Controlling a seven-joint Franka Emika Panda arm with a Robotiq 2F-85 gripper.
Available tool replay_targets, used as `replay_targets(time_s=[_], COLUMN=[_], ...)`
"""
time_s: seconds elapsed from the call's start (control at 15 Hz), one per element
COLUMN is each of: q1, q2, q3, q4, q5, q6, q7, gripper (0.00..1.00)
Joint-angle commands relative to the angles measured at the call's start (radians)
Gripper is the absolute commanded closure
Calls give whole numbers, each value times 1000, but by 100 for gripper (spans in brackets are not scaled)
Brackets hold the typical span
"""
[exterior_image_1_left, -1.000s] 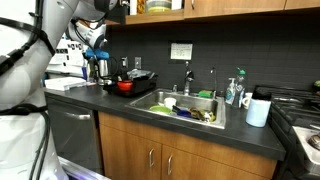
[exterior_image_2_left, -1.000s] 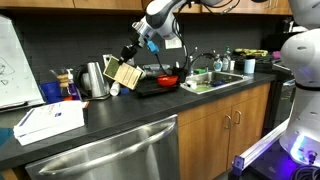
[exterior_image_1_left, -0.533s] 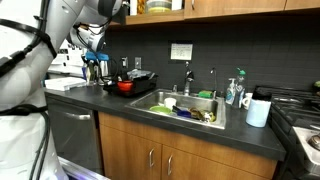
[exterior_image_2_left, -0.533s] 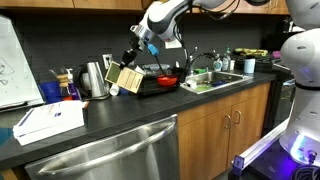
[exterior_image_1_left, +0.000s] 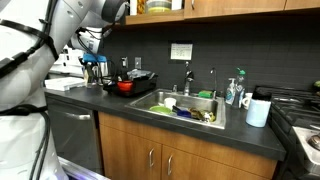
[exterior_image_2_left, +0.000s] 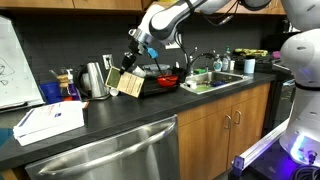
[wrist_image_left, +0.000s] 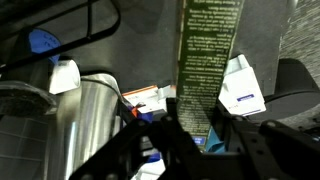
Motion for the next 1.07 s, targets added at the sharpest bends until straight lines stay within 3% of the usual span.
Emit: replay_targets(time_s=[0.0, 0.47, 1.0], q1=[0, 0, 0], q2=[-37, -72, -204], q3=[36, 54, 111], q4=[12, 8, 21], q5=[-83, -265, -549], q6=[-15, -10, 92], q7=[77, 248, 501], gripper=[88, 88, 88])
